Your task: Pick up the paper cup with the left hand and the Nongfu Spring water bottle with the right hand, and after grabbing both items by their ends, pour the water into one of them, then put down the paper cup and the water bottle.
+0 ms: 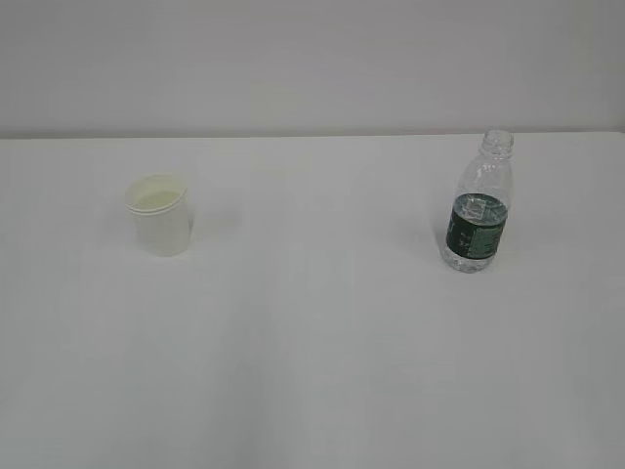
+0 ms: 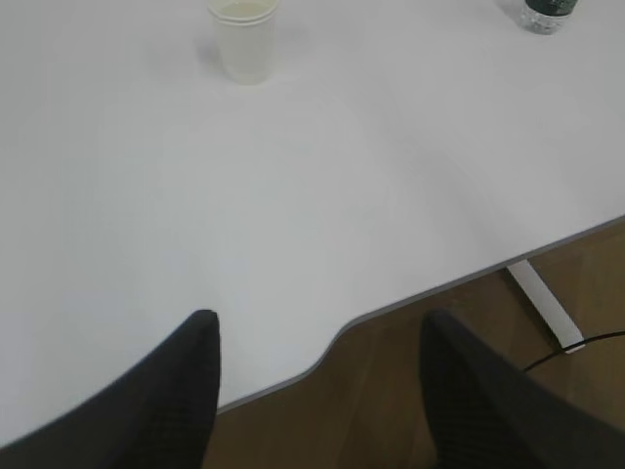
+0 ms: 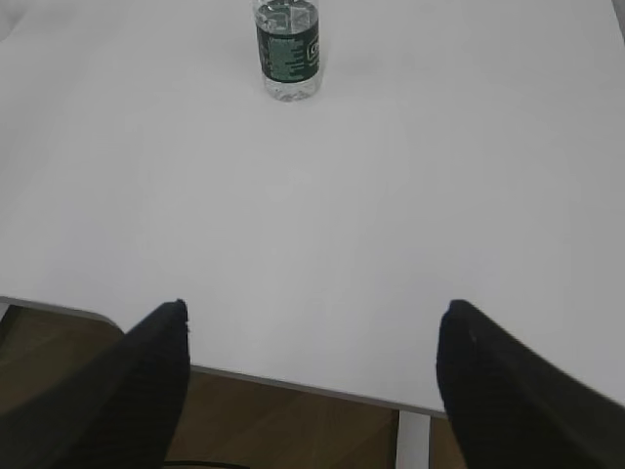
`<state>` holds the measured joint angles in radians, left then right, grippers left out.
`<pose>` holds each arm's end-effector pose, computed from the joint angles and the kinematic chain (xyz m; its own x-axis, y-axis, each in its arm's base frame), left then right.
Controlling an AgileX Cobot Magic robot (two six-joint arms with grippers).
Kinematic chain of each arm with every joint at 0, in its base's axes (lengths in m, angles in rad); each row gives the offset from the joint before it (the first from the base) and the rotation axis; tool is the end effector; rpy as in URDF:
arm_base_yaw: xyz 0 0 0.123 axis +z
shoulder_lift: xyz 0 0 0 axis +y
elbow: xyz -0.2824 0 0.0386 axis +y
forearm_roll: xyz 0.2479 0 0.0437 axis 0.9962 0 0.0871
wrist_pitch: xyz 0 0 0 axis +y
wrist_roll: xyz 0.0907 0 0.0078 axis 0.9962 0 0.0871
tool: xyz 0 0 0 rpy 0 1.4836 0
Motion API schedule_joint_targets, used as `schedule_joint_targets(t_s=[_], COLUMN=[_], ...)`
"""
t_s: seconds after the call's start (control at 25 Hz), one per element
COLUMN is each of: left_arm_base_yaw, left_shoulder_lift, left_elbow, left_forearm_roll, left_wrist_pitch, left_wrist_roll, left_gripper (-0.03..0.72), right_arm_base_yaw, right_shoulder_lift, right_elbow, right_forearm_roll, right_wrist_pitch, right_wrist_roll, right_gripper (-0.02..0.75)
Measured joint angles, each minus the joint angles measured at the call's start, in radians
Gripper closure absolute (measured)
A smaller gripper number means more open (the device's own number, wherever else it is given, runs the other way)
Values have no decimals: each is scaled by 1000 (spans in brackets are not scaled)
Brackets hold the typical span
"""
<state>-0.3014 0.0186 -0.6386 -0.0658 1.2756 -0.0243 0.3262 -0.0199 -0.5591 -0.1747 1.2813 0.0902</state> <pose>-0.0291 0.0031 0.2975 -0.5281 0.1188 -0.8408 0.3243 0.9433 -0.0704 -0.0198 -0.0227 0.2766 -0.5504 -0.1447 -0.8223 -0.1649 0.9843 -0.0628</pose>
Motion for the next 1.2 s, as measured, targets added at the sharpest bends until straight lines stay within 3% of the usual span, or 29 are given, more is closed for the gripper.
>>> schedule_joint_targets(t_s=[0.48, 1.2], left_arm_base_yaw=[0, 0], left_shoulder_lift=[0, 0], left_elbow=[49, 96], left_forearm_roll=[56, 90], left_wrist_pitch=[0, -140], left_wrist_roll=[0, 0], left_gripper=[238, 267], right_arm_base_yaw=[0, 0], right_shoulder_lift=[0, 0], right_elbow=[25, 60], right_forearm_roll=[-9, -21], right_wrist_pitch=[-47, -124], right_wrist_roll=[1, 1], right_gripper=[148, 148])
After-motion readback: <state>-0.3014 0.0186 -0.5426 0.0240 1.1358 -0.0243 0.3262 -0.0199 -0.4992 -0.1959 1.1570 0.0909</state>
